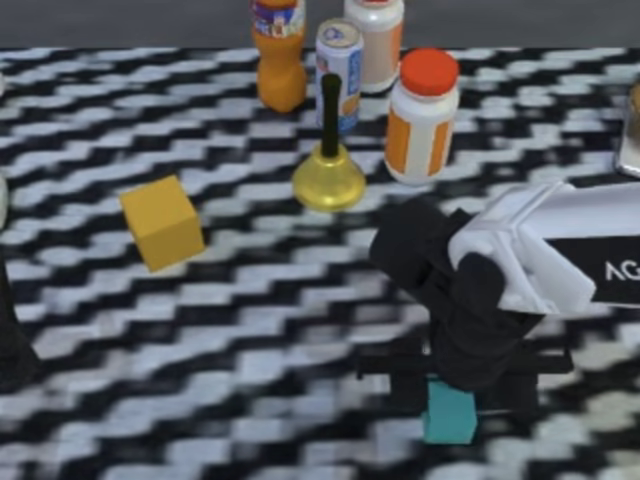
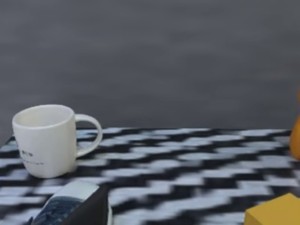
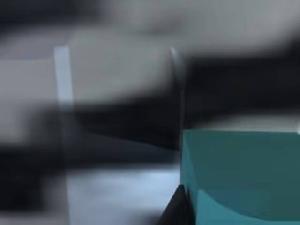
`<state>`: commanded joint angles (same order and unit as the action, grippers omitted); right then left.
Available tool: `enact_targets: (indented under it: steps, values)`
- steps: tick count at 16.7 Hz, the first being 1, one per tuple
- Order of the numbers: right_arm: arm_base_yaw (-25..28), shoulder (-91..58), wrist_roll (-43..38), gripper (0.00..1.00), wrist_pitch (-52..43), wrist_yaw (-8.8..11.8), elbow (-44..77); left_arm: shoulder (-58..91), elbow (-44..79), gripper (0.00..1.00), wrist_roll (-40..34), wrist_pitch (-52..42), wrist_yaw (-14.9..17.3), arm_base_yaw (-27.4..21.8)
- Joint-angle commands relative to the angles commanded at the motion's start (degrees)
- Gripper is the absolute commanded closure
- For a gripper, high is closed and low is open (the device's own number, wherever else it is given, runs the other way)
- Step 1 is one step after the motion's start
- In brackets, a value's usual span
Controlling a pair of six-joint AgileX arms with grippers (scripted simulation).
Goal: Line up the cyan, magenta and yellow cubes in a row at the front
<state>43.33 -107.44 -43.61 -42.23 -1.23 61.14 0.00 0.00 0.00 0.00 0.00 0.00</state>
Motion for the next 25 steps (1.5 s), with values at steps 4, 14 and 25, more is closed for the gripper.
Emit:
enact_targets:
  steps: [4, 14, 25]
  values:
    - [0.0, 0.0, 0.0, 0.02, 0.0, 0.0, 0.0, 0.0, 0.0, 0.00, 0.0, 0.0, 0.0, 0.0]
    - [0.0, 0.1, 0.0, 0.00, -0.2, 0.0, 0.2, 0.0, 0.0, 0.00, 0.0, 0.0, 0.0, 0.0]
    - [0.6, 6.9, -0.1, 0.00, -15.6, 0.0, 8.8, 0.0, 0.0, 0.00, 0.0, 0.0, 0.0, 0.0]
